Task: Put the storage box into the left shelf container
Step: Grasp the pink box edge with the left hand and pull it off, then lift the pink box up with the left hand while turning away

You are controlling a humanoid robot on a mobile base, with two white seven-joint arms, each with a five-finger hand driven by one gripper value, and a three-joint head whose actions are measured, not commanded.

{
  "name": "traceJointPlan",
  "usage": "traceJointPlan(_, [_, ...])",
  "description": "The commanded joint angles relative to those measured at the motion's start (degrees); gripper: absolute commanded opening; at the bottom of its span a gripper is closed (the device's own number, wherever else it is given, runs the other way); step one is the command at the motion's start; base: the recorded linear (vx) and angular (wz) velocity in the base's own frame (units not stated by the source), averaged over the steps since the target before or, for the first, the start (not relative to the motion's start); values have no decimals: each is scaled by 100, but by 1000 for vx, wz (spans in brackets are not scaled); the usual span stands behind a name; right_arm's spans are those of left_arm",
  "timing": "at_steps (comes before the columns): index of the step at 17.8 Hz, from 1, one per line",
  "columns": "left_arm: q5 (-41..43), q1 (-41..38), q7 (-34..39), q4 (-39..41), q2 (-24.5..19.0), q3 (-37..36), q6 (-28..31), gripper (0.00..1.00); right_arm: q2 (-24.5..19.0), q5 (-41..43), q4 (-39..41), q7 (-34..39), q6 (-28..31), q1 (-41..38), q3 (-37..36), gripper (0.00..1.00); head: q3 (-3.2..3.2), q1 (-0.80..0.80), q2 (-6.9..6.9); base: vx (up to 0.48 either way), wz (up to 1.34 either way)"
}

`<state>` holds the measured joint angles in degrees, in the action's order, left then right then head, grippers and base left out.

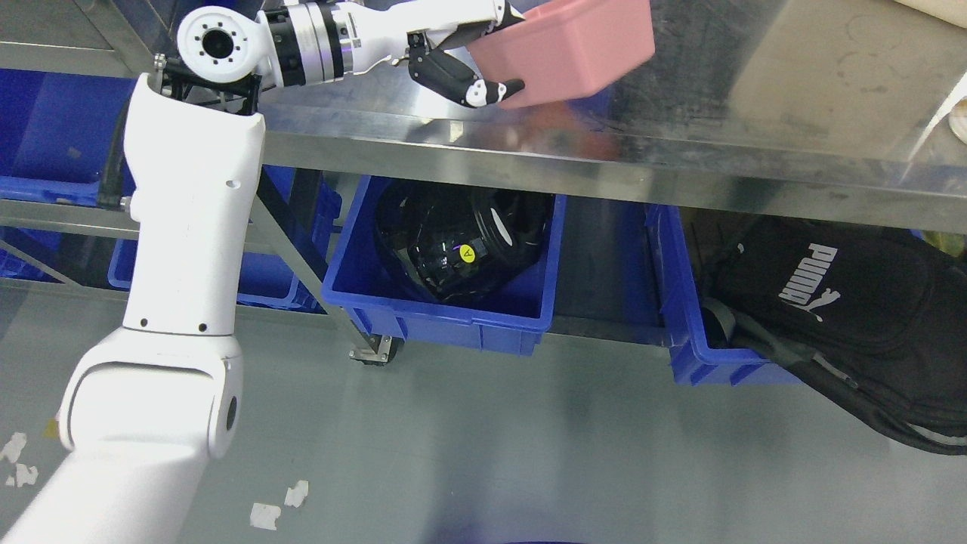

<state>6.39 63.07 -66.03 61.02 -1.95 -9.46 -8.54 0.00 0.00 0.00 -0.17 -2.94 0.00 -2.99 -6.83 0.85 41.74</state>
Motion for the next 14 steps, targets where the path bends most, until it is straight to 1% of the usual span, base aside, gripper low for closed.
traceJointPlan(1, [-1261,-409,389,120,95,1394,-51,0,100,123,100,-1,13,27,0,100,0,0,0,-8,-27])
traceJointPlan(3, [-1691,-672,433,357,95,1386,-51,0,100,123,100,-1,4,18,0,100,0,0,0,0,0])
traceJointPlan(5, [-2384,-936,713,769,95,1342,-68,0,100,123,100,-1,13,18,0,100,0,0,0,0,0])
traceJointPlan(6, [-2701,-1033,1045,972,95,1254,-356,1,100,123,100,-1,13,18,0,100,0,0,0,0,0])
traceJointPlan(7, [-2739,-1104,1388,1061,95,1062,-898,1,100,123,100,8,13,27,0,100,0,0,0,0,0])
traceJointPlan(8, [-2748,-1348,2088,1314,95,660,-1556,1,100,123,100,8,13,18,0,100,0,0,0,0,0])
traceJointPlan(12, [-2740,-2482,4637,2728,95,-431,-1712,1,100,123,100,-1,13,27,0,100,0,0,0,0,0])
traceJointPlan(13, [-2748,-2702,5165,3036,95,-608,-1756,1,100,123,100,-1,13,18,0,100,0,0,0,0,0])
traceJointPlan(14, [-2748,-2921,5527,3283,95,-749,-1852,1,100,123,100,-1,13,18,0,100,0,0,0,0,0])
